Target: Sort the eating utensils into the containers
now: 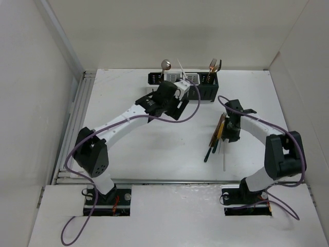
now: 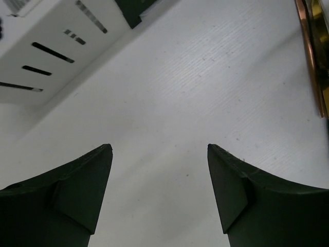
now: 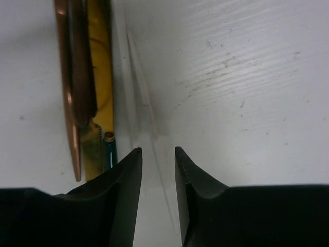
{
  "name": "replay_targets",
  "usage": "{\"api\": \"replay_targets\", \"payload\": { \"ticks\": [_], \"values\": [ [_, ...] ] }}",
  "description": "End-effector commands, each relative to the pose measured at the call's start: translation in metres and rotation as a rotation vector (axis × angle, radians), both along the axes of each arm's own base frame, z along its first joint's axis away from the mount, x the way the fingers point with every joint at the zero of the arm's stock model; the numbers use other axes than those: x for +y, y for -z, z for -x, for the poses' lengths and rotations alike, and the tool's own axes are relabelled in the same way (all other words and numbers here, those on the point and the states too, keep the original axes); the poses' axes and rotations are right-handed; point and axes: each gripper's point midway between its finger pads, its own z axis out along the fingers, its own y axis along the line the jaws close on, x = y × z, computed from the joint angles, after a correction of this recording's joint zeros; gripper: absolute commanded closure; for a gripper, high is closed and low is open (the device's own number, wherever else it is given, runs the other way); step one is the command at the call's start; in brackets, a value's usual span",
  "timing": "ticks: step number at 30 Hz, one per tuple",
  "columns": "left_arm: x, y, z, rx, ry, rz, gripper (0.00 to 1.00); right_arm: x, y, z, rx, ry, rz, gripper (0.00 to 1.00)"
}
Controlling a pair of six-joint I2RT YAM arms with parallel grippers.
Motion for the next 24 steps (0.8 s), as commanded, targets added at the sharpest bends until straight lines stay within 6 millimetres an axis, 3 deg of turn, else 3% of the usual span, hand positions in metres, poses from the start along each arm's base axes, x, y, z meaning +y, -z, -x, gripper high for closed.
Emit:
{"api": "replay_targets", "payload": {
  "ticks": [1,4,5,10,11,12,13,16,18,21,24],
  "values": [
    [0.035,-0.033,-0.021,-0.094,-0.097,0.019,0.29,0.002,0.015,0.001,0.062,-0.008,-0.003,0.63],
    [0.063,-0.022,-0.030,-0.061,-0.152,0.032,0.29,-0.001,0.021,0.000,0.071,0.018,0.019,0.67],
    [0.074,-0.027,-0.036,-0.073,-0.175,0.049,0.29,-0.001,0.021,0.000,0.070,0.027,0.017,0.68],
    [0.097,-0.017,-0.044,-0.090,-0.234,0.047,0.29,-0.001,0.043,0.009,0.158,0.025,0.024,0.65],
    [0.098,-0.016,-0.045,-0.096,-0.241,0.044,0.29,0.000,0.041,0.003,0.156,0.025,0.024,0.64],
    [0.102,-0.023,-0.048,-0.115,-0.253,0.058,0.29,0.000,0.043,0.004,0.166,0.008,0.041,0.64],
    [0.107,-0.018,-0.050,-0.108,-0.273,0.064,0.29,-0.002,0.041,0.003,0.164,0.010,0.051,0.68],
    [0.125,-0.019,-0.052,-0.099,-0.335,0.085,0.27,-0.004,0.040,0.004,0.170,0.021,0.061,1.00],
    [0.134,-0.019,-0.056,-0.097,-0.362,0.091,0.27,-0.008,0.040,0.004,0.168,0.033,0.070,1.00],
    [0.142,-0.016,-0.054,-0.093,-0.373,0.096,0.27,-0.015,0.030,0.003,0.152,0.061,0.106,1.00],
    [0.148,-0.016,-0.054,-0.112,-0.392,0.076,0.27,-0.034,-0.006,-0.009,0.061,0.094,0.208,1.00]
  ]
}}
